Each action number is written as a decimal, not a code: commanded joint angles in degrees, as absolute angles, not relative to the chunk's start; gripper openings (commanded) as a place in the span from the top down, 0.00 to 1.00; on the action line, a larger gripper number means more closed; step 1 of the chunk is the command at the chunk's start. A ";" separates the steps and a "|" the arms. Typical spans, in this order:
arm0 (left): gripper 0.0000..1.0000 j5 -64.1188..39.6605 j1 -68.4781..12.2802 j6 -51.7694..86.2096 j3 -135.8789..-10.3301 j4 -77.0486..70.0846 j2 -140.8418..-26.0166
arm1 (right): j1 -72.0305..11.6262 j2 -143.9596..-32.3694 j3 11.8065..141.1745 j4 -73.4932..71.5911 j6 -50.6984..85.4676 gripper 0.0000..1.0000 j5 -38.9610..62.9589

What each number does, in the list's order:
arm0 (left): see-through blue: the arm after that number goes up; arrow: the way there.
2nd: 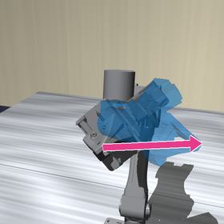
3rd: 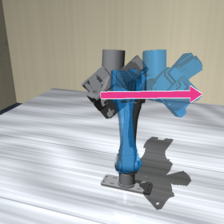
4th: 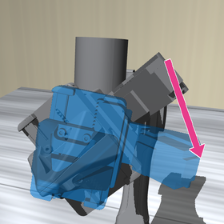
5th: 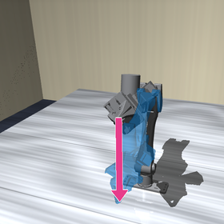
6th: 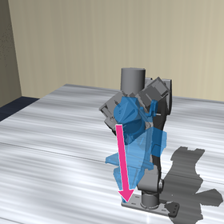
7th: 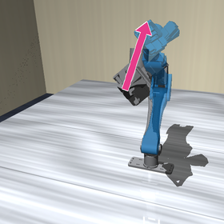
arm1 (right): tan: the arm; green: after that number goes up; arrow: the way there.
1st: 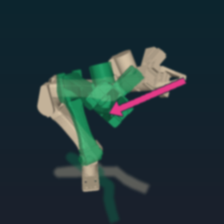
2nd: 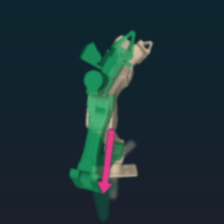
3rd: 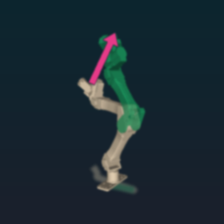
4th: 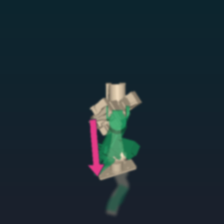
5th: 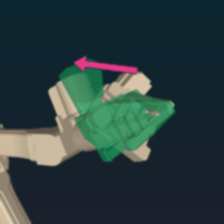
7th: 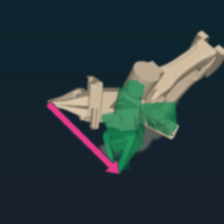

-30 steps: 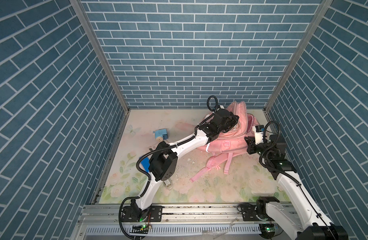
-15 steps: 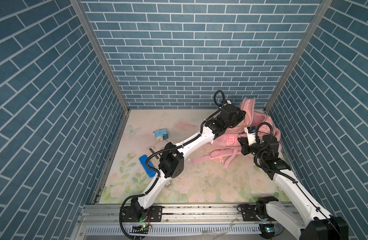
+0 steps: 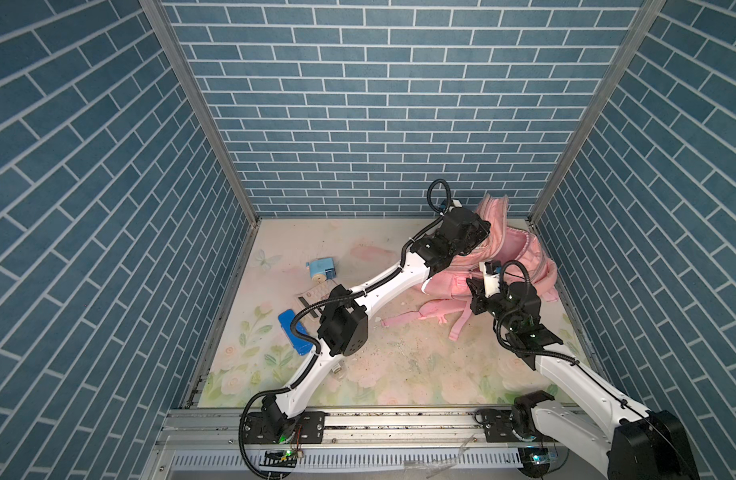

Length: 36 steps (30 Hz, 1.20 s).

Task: Pack books, pencil case, and school supplies into a backpack
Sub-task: Unzip the student bag at the top-center of the table.

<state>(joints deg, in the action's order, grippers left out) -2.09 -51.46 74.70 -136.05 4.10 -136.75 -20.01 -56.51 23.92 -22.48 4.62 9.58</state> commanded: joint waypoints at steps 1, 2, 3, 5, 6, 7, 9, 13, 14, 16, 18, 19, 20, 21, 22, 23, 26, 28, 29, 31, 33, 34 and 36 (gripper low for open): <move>1.00 -0.55 -50.74 73.28 -141.94 -10.81 -134.38 | -23.40 -58.09 22.07 -30.89 4.40 1.00 12.99; 1.00 -0.89 -50.77 73.14 -141.90 -10.74 -134.14 | -23.84 -59.04 22.06 -31.62 3.98 1.00 12.85; 1.00 -1.09 -50.81 73.04 -141.94 -10.88 -134.10 | -24.27 -59.98 22.18 -32.36 3.80 1.00 12.60; 1.00 -1.64 -50.95 72.78 -142.05 -10.89 -133.95 | -25.31 -61.99 22.17 -34.61 3.48 1.00 13.00; 1.00 -1.90 -51.05 72.77 -142.11 -10.94 -133.95 | -25.92 -62.94 22.20 -35.57 3.27 1.00 12.88; 1.00 -2.30 -51.09 72.77 -142.12 -10.99 -134.01 | -26.68 -64.05 22.50 -35.92 3.13 1.00 12.43; 1.00 -3.15 -51.12 73.03 -142.12 -11.13 -134.16 | -27.89 -66.22 23.16 -36.33 2.92 1.00 11.61; 1.00 -4.98 -51.29 72.63 -142.28 -11.04 -134.30 | -30.23 -70.31 25.23 -35.26 2.73 1.00 8.70; 1.00 -5.36 -51.36 72.52 -142.17 -10.79 -134.23 | -30.62 -71.23 25.73 -35.33 2.89 1.00 8.04; 1.00 -5.95 -51.51 72.36 -141.95 -10.84 -134.08 | -31.17 -72.99 26.57 -35.57 3.66 1.00 7.10; 1.00 -6.53 -51.59 72.18 -141.68 -10.77 -133.88 | -31.74 -75.06 27.90 -35.34 4.06 1.00 6.33; 1.00 -6.79 -51.61 71.94 -141.46 -10.65 -133.86 | -32.19 -75.91 28.73 -34.97 4.41 1.00 5.34; 1.00 -7.21 -51.61 71.69 -141.18 -10.32 -133.58 | -32.50 -76.73 29.51 -34.53 4.79 1.00 4.52; 1.00 -7.51 -51.59 71.44 -140.79 -10.24 -133.29 | -32.75 -77.41 30.06 -34.38 5.30 1.00 3.93; 1.00 -8.03 -51.58 70.89 -140.30 -9.92 -132.84 | -32.86 -78.01 30.68 -34.28 5.90 1.00 3.61; 1.00 -8.62 -51.36 70.07 -139.74 -9.44 -132.39 | -32.94 -78.38 31.21 -34.30 6.43 1.00 3.52; 1.00 -12.96 -49.87 66.53 -138.19 -6.21 -130.54 | -32.93 -77.96 32.26 -32.63 7.92 1.00 3.96; 1.00 -17.04 -47.78 63.80 -135.71 -4.73 -128.60 | -32.89 -76.35 33.06 -28.83 9.87 0.98 6.11; 1.00 -19.35 -46.31 62.57 -134.20 -4.28 -127.71 | -32.91 -75.60 32.97 -27.95 9.74 0.93 8.85; 1.00 -24.98 -43.65 60.52 -133.00 -2.56 -127.00 | -32.96 -74.38 32.35 -27.03 9.37 0.80 14.87; 1.00 -30.40 -41.09 56.76 -134.41 2.42 -127.43 | -32.91 -72.69 31.53 -26.51 9.76 0.72 19.11; 1.00 -32.16 -40.01 53.92 -135.70 6.18 -127.78 | -32.95 -71.58 31.09 -25.88 10.25 0.68 19.95; 1.00 -33.21 -38.73 48.76 -137.17 13.04 -127.85 | -32.92 -68.74 30.34 -23.91 10.72 0.65 20.72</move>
